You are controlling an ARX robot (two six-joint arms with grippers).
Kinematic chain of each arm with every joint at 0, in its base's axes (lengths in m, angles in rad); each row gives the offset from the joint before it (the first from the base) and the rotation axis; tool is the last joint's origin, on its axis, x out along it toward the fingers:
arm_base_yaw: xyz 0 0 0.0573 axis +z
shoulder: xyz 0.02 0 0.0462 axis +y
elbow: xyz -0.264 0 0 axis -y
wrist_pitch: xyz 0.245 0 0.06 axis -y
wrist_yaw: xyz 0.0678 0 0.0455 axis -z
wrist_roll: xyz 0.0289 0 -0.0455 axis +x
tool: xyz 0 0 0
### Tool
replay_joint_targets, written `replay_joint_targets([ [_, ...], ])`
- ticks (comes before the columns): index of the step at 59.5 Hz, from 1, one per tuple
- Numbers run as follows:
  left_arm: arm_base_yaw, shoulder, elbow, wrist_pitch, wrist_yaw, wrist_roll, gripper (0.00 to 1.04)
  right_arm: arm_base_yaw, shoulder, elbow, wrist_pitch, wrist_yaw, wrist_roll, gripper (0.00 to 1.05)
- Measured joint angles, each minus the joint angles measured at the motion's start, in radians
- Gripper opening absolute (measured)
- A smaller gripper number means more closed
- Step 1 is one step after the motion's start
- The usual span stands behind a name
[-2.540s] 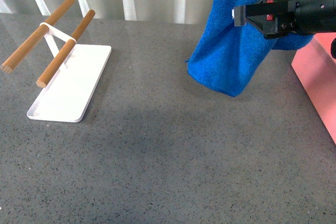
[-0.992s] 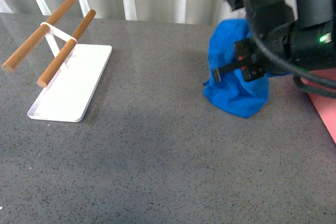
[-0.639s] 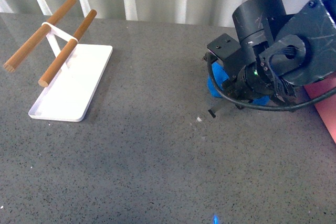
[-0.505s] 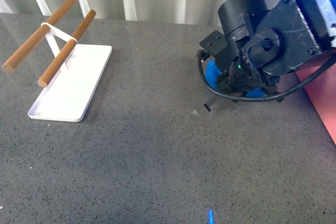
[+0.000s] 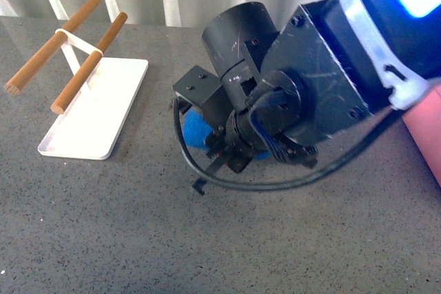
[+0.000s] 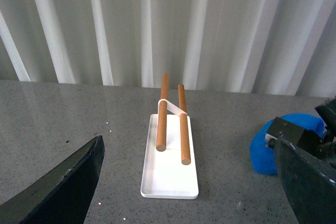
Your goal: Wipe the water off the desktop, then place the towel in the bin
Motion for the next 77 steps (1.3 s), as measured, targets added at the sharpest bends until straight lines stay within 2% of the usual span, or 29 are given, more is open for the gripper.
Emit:
replay_joint_targets([
  [9, 0.0, 0.0, 0.0, 0.0, 0.0, 0.0, 0.98, -0.026, -0.077, -0.144, 0.043, -0.044, -0.012, 0.06],
  [18, 0.0, 0.0, 0.0, 0.0, 0.0, 0.0, 0.98, -0.112, -0.138, -0.268, 0.086, -0.045, -0.04, 0.06],
  [23, 0.0, 0.0, 0.0, 0.0, 0.0, 0.0, 0.98, -0.181, -0.163, -0.31, 0.106, -0.017, -0.061, 0.06],
  [28, 0.0, 0.0, 0.0, 0.0, 0.0, 0.0, 0.98, -0.214, -0.172, -0.314, 0.111, 0.013, -0.089, 0.06],
  [38, 0.0, 0.0, 0.0, 0.0, 0.0, 0.0, 0.98, -0.219, -0.217, -0.299, 0.096, 0.046, -0.187, 0.06],
  [48, 0.0, 0.0, 0.0, 0.0, 0.0, 0.0, 0.98, -0.171, -0.395, -0.17, -0.118, 0.066, -0.368, 0.06],
  [56, 0.0, 0.0, 0.0, 0.0, 0.0, 0.0, 0.98, -0.15, -0.516, -0.016, -0.298, 0.082, -0.437, 0.06],
  [59, 0.0, 0.0, 0.0, 0.0, 0.0, 0.0, 0.98, -0.157, -0.571, 0.084, -0.413, 0.085, -0.441, 0.06],
  [66, 0.0, 0.0, 0.0, 0.0, 0.0, 0.0, 0.98, -0.218, -0.641, 0.202, -0.607, 0.092, -0.382, 0.06],
  [77, 0.0, 0.0, 0.0, 0.0, 0.0, 0.0, 0.98, -0.341, -0.715, 0.227, -0.663, 0.147, -0.164, 0.06],
])
